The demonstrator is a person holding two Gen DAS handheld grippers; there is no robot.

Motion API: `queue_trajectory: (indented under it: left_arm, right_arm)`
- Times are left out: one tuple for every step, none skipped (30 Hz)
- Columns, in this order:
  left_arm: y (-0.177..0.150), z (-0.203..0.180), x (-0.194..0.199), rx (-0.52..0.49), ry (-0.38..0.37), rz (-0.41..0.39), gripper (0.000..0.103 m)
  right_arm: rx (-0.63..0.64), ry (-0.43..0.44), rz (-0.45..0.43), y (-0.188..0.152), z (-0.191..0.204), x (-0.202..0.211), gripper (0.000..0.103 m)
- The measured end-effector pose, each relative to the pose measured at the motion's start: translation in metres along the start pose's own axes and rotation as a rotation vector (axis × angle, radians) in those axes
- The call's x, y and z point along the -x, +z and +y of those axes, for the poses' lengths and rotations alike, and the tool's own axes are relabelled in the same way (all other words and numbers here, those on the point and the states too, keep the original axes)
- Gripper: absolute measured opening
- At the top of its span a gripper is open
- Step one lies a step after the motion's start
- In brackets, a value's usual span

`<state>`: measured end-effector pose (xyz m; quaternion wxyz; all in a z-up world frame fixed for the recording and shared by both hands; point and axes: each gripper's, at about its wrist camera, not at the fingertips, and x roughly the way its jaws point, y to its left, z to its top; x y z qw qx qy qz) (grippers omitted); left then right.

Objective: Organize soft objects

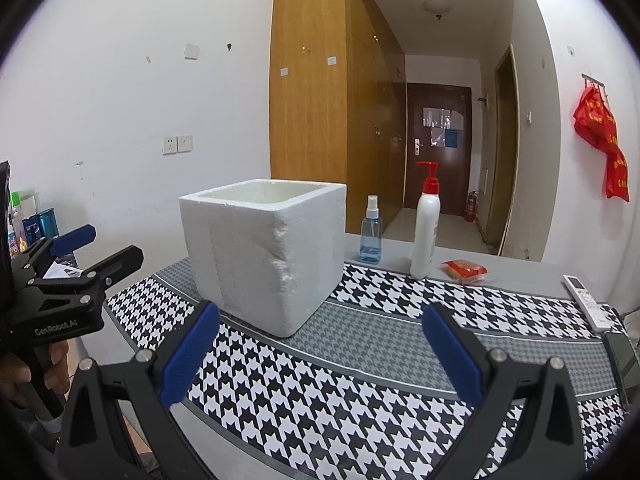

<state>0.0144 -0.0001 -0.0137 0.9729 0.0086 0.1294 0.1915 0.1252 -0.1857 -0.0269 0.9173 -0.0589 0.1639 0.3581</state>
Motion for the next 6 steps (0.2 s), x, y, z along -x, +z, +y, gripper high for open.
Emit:
queue_trajectory:
  left_arm:
    - [-0.0001,-0.0004,0.0003,0.0,-0.009,0.0,0.102]
    - [-0.0005,-0.0013,0.0011,-0.005,-0.018,-0.002,0.102]
    - [-0.0005,-0.0022,0.0016,-0.007,-0.017,-0.003,0.102]
    - [-0.0006,-0.0029,0.0021,-0.008,-0.017,-0.005,0.102]
    - [-0.0003,-0.0035,0.0023,-0.008,-0.019,-0.004,0.102]
    - [0.0,-0.0037,0.0029,-0.006,-0.018,-0.006,0.102]
  right_arm:
    - [0.003,-0.005,0.001,-0.0002,0.0,-0.0001,0.102]
    - [0.004,-0.009,0.001,-0.0003,-0.0003,0.0002,0.102]
    - [0.003,-0.01,0.0,-0.0004,-0.0008,0.0008,0.102]
    - [-0.001,-0.009,-0.001,-0.0006,-0.0017,0.0015,0.102]
    - [-0.005,-0.008,-0.002,-0.0004,-0.0025,0.0021,0.102]
    - [-0.006,-0.008,-0.004,-0.0003,-0.0031,0.0028,0.102]
